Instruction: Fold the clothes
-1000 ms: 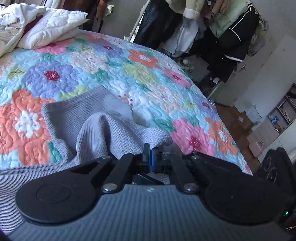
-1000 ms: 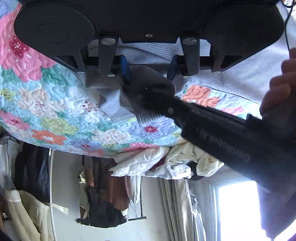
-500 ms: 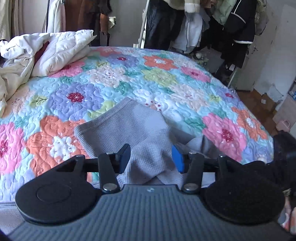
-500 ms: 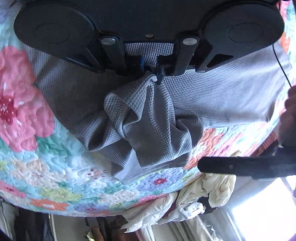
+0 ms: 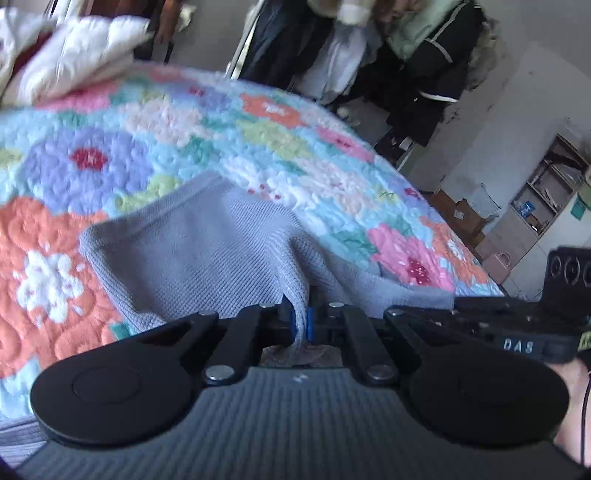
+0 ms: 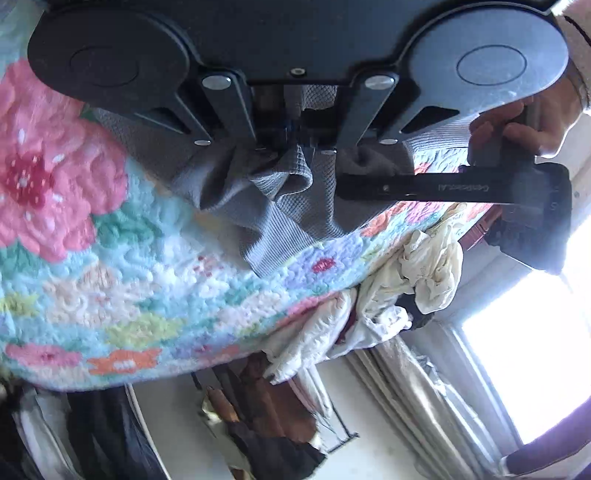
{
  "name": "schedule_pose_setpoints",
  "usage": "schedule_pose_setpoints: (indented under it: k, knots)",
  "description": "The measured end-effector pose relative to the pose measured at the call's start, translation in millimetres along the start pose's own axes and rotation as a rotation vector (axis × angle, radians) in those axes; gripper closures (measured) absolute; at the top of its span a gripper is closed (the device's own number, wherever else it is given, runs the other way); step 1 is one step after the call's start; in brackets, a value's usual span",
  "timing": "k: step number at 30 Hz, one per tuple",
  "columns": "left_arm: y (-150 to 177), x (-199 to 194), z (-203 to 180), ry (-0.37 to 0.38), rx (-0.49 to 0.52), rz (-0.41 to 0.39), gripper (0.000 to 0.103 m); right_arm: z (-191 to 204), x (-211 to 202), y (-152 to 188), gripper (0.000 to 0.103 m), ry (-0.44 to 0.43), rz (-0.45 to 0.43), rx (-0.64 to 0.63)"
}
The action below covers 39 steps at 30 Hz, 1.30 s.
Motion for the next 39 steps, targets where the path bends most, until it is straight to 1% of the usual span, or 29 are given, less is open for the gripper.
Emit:
schedule_pose_setpoints:
  k: [1, 2, 4, 5, 7, 9, 11, 12, 13, 14, 15, 16, 18, 19, 21, 22, 24, 25, 26, 27, 28, 29, 33, 37, 38, 39]
  knots:
    - [1, -10, -7, -0.009, 0.050, -0.035, 0.098, 6, -5, -3, 0.097, -0.005, -0.028, -0.044]
    - [2, -15, -9, -0.025, 0.075, -0.049, 0.098, 9, -9, -4, 0.097, -0.001, -0.050, -0.079]
    - [5, -24, -13, -0.057, 0.124, -0.076, 0.098, 12, -12, -9, 0.097, 0.064, -0.096, -0.142]
    - [5, -23, -13, -0.076, 0.140, -0.077, 0.098, 12, -12, -11, 0.097, 0.100, -0.118, -0.167]
    - [1, -20, -13, -0.115, 0.153, -0.090, 0.098, 15, -10, -18, 0.097, 0.132, -0.171, -0.197]
    - [-9, -19, -9, -0.175, 0.132, -0.139, 0.098, 21, -1, -28, 0.097, 0.171, -0.211, -0.232]
    - [-21, -15, 1, -0.247, 0.073, -0.174, 0.098, 25, 10, -39, 0.094, 0.228, -0.228, -0.256]
    - [-25, -11, 9, -0.288, 0.031, -0.175, 0.098, 21, 13, -40, 0.079, 0.286, -0.203, -0.232]
    - [-27, -7, 20, -0.337, -0.018, -0.167, 0.098, 16, 16, -41, 0.062, 0.345, -0.178, -0.206]
    - [-25, -2, 36, -0.389, -0.083, -0.144, 0.098, 9, 16, -38, 0.058, 0.412, -0.146, -0.171]
    - [-23, 4, 51, -0.441, -0.149, -0.122, 0.098, 0, 16, -34, 0.056, 0.461, -0.101, -0.145]
    - [-21, 8, 65, -0.485, -0.210, -0.102, 0.098, -9, 17, -27, 0.056, 0.484, -0.041, -0.122]
    - [-15, 12, 78, -0.458, -0.268, -0.100, 0.098, -28, 22, -12, 0.056, 0.502, 0.059, -0.080]
    - [-12, 13, 83, -0.447, -0.291, -0.098, 0.098, -30, 20, -12, 0.056, 0.499, 0.061, -0.078]
    - [-11, 10, 79, -0.466, -0.244, -0.087, 0.096, -34, 16, -11, 0.055, 0.493, 0.066, -0.073]
    - [-11, 5, 75, -0.488, -0.215, -0.085, 0.090, -36, 14, -10, 0.053, 0.490, 0.068, -0.071]
    - [-15, -5, 64, -0.514, -0.180, -0.109, 0.083, -40, 11, -10, 0.048, 0.483, 0.073, -0.066]
    - [-18, -11, 59, -0.523, -0.167, -0.122, 0.069, -42, 9, -9, 0.046, 0.480, 0.075, -0.063]
    - [-22, -16, 52, -0.525, -0.159, -0.124, 0.050, -44, 7, -9, 0.045, 0.477, 0.077, -0.061]
    - [-27, -19, 43, -0.516, -0.153, -0.117, 0.040, -46, 5, -9, 0.045, 0.474, 0.080, -0.059]
    - [-32, -21, 33, -0.497, -0.142, -0.109, 0.026, -48, 3, -8, 0.045, 0.471, 0.082, -0.056]
    - [-36, -19, 23, -0.471, -0.122, -0.094, 0.023, -50, 1, -8, 0.046, 0.468, 0.084, -0.054]
    - [-30, 25, 2, -0.413, -0.102, 0.037, 0.023, -57, -6, -7, 0.046, 0.454, 0.092, -0.047]
    - [-24, 67, -20, -0.355, -0.082, 0.168, 0.023, -60, -6, -6, 0.046, 0.412, 0.090, -0.032]
    - [-22, 77, -24, -0.343, -0.076, 0.199, 0.023, -61, -4, -4, 0.046, 0.401, 0.100, -0.034]
    - [-21, 86, -24, -0.350, -0.063, 0.217, 0.023, -61, -2, -2, 0.046, 0.391, 0.110, -0.036]
Point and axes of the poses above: each gripper's, at about its wrist camera, not at the fingertips, and x roughly the way its jaws point, z to its left, y to its underside, the point moved 7 cm from there along x, roughly the way its jaws point, and after that the axes turned 5 degrees about x, right-handed, at the moved point
